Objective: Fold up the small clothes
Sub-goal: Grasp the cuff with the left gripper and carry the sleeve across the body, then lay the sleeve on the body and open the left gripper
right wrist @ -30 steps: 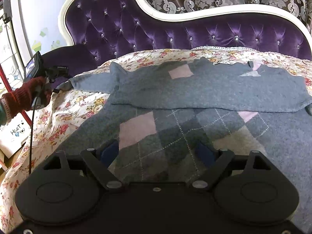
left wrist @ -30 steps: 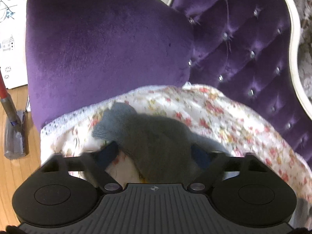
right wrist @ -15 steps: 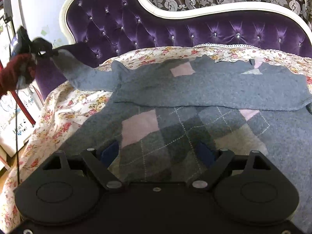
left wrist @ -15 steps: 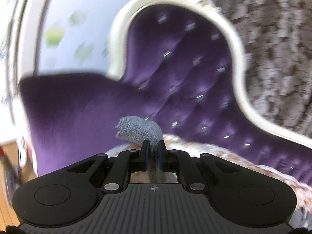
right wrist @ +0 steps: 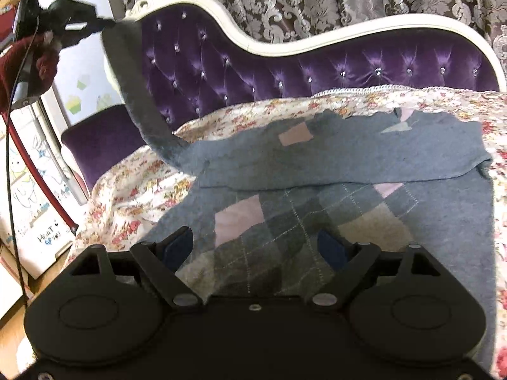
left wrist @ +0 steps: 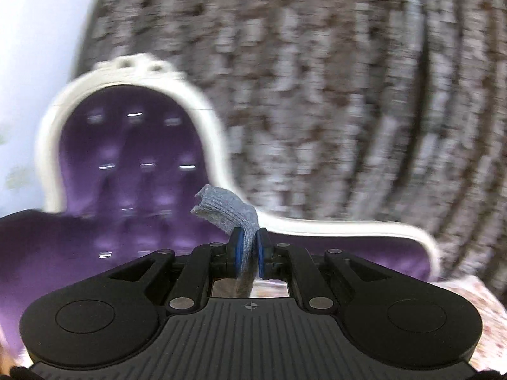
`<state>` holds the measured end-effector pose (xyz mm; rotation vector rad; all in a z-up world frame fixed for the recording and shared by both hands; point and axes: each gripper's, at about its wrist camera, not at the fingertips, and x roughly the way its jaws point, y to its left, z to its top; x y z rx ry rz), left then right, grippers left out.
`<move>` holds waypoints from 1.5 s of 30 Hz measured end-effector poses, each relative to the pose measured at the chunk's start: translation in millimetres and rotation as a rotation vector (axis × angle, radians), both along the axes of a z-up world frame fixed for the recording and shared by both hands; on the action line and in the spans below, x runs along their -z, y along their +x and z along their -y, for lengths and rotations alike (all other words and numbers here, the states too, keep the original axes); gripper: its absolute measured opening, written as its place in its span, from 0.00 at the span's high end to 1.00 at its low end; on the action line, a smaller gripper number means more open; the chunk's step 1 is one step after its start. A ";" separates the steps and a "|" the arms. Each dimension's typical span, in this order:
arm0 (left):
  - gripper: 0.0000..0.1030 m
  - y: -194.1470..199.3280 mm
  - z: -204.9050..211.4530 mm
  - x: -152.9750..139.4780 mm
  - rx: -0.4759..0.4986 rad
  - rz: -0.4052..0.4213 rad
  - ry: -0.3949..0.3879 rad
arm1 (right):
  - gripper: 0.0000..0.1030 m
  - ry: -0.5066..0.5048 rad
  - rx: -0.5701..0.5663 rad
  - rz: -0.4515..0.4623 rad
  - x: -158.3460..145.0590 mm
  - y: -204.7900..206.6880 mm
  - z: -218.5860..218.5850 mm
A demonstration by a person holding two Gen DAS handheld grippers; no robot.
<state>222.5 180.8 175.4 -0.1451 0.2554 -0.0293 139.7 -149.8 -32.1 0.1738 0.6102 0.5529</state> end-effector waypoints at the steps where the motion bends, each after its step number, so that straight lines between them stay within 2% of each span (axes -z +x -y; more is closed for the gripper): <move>1: 0.91 3.1 12.8 -0.3 0.032 0.001 0.002 | 0.16 0.004 0.006 0.004 -1.5 -1.3 3.1; 6: 0.91 27.0 91.4 20.6 0.197 -0.019 -0.001 | 0.16 0.025 0.042 0.019 -7.0 -8.5 19.8; 9: 0.91 47.7 136.7 49.8 0.282 -0.075 -0.056 | 0.16 0.033 0.065 0.022 -7.3 -11.5 29.5; 12: 0.91 62.3 180.2 82.5 0.344 -0.134 -0.077 | 0.16 0.033 0.091 0.018 -5.1 -12.6 39.2; 16: 0.90 59.3 207.6 117.2 0.393 -0.202 -0.095 | 0.16 0.032 0.126 0.007 -3.2 -10.5 54.6; 17: 0.89 55.5 207.4 122.9 0.389 -0.212 -0.097 | 0.16 0.030 0.133 0.006 -3.1 -9.3 58.3; 18: 0.82 49.8 204.1 129.3 0.376 -0.219 -0.095 | 0.16 0.029 0.141 0.004 -2.8 -7.0 61.6; 19: 0.67 45.0 199.5 134.4 0.360 -0.224 -0.086 | 0.16 0.030 0.148 0.000 -1.6 -5.1 63.8; 21: 0.58 34.3 189.2 146.6 0.293 -0.249 -0.031 | 0.16 0.037 0.163 -0.008 -0.9 0.8 68.3; 25: 0.58 17.3 156.0 176.5 0.109 -0.275 0.071 | 0.16 0.035 0.165 0.001 -3.4 10.3 68.6; 28: 0.58 12.7 126.9 196.2 -0.003 -0.316 0.093 | 0.16 0.035 0.138 0.012 -7.9 22.7 62.2; 30: 0.58 12.1 106.4 208.9 -0.063 -0.356 0.082 | 0.16 0.044 0.116 0.013 -11.4 33.9 56.0; 33: 0.58 13.6 83.5 219.6 -0.106 -0.396 0.036 | 0.17 0.033 0.089 0.025 -16.4 52.1 42.8; 37: 0.57 16.4 69.5 232.0 -0.124 -0.421 0.038 | 0.29 0.016 0.061 0.030 -18.5 77.3 23.2; 41: 0.56 21.7 65.9 244.1 -0.103 -0.448 0.035 | 0.33 0.030 0.047 0.010 -15.2 107.3 12.0; 45: 0.47 22.0 60.4 255.2 -0.121 -0.443 0.000 | 0.35 0.061 0.044 -0.037 -7.2 141.4 5.2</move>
